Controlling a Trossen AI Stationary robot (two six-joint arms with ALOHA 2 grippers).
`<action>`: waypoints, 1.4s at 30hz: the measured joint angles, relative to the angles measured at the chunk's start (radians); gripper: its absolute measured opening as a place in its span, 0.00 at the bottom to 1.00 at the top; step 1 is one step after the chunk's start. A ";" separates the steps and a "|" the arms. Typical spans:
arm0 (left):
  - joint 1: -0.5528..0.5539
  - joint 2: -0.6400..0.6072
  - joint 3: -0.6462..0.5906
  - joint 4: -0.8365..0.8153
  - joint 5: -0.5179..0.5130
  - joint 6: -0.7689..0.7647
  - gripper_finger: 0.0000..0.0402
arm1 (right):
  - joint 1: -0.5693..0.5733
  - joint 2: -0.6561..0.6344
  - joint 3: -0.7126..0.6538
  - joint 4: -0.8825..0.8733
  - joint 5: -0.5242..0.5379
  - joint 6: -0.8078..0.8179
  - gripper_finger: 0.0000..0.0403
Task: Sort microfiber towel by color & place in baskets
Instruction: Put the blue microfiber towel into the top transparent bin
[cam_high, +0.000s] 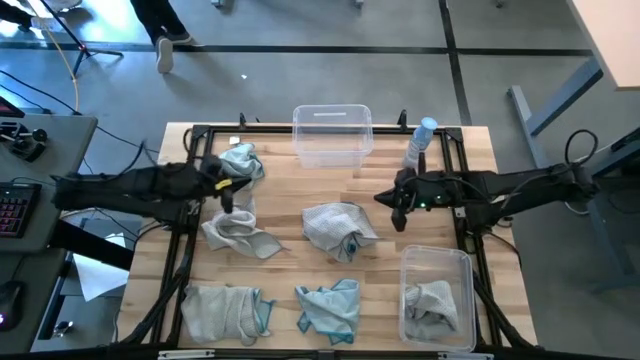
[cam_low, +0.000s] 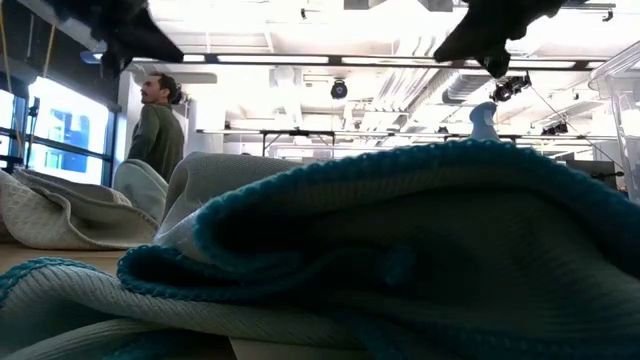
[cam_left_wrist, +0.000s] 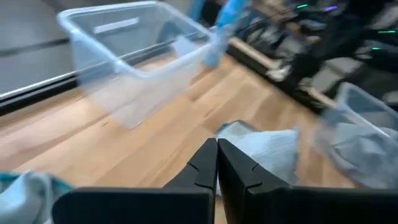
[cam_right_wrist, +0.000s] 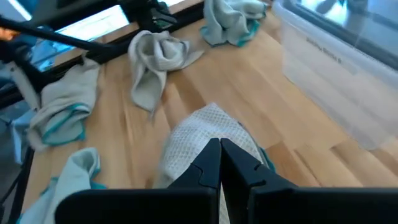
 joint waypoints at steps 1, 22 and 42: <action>0.000 0.044 0.041 -0.028 -0.020 -0.034 0.00 | 0.000 -0.017 0.000 -0.012 -0.003 -0.017 0.00; 0.159 0.545 0.461 -0.595 -0.083 -0.679 0.00 | -0.007 -0.226 0.000 -0.299 0.011 -0.094 0.00; 0.485 0.605 0.461 -0.604 -0.066 -0.293 0.28 | -0.007 -0.226 0.000 -0.321 0.095 -0.007 0.00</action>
